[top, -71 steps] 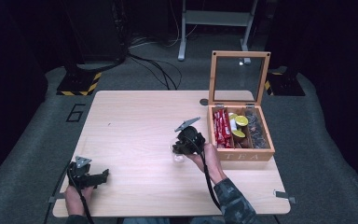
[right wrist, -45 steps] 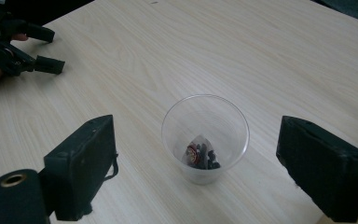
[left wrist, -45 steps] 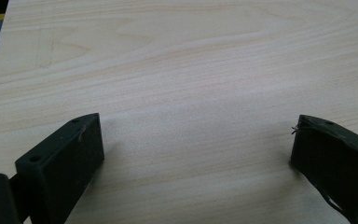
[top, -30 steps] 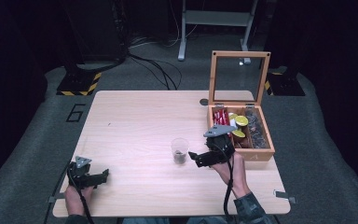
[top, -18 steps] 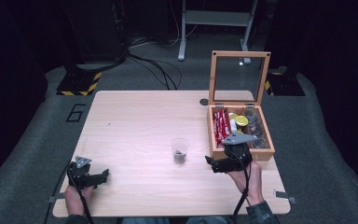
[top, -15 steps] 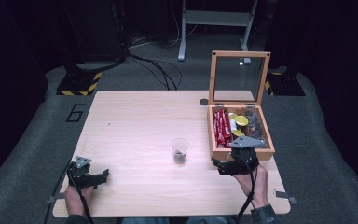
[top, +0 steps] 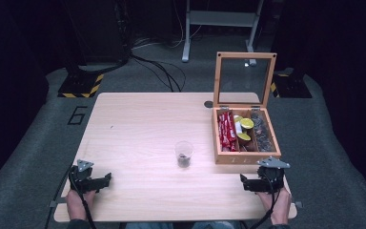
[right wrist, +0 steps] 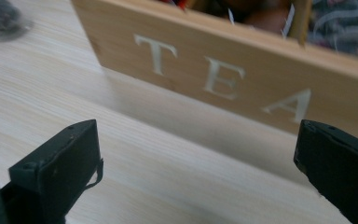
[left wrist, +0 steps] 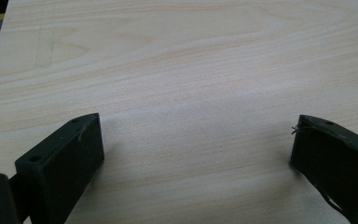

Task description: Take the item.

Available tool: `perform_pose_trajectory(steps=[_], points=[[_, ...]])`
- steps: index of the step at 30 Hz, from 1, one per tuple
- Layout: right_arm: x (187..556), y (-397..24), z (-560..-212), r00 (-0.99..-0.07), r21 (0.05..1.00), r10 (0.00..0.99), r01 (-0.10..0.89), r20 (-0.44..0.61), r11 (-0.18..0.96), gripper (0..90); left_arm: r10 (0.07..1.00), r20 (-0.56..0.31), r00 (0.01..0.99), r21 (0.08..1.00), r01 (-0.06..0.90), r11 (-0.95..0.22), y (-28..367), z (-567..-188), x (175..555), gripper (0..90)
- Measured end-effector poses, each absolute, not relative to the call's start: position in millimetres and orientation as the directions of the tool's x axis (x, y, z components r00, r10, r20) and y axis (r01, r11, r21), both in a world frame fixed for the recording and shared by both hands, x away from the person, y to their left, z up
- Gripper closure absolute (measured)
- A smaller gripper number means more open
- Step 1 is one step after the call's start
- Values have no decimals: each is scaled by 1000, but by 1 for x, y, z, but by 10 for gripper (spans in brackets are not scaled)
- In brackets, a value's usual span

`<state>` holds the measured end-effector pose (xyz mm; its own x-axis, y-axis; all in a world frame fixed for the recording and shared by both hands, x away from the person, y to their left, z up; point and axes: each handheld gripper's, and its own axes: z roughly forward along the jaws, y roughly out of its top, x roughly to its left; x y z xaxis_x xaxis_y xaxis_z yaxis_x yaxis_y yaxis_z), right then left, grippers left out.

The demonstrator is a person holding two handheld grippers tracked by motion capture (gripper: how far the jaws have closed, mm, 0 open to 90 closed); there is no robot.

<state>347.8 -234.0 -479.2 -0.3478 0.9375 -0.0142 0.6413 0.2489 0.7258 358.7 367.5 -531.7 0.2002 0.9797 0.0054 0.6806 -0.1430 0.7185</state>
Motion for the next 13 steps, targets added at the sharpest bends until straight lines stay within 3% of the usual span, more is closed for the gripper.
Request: perform_pose_trajectory(steps=[8, 13], points=[[349, -253, -512, -247, 699, 969, 694, 2, 176, 0, 980, 6, 200, 719, 680, -143, 368, -532, 359, 23], [350, -255, -523, -228, 679, 973, 708, -42, 195, 0, 980, 5, 199, 719, 681, -142, 367, -532, 359, 23]])
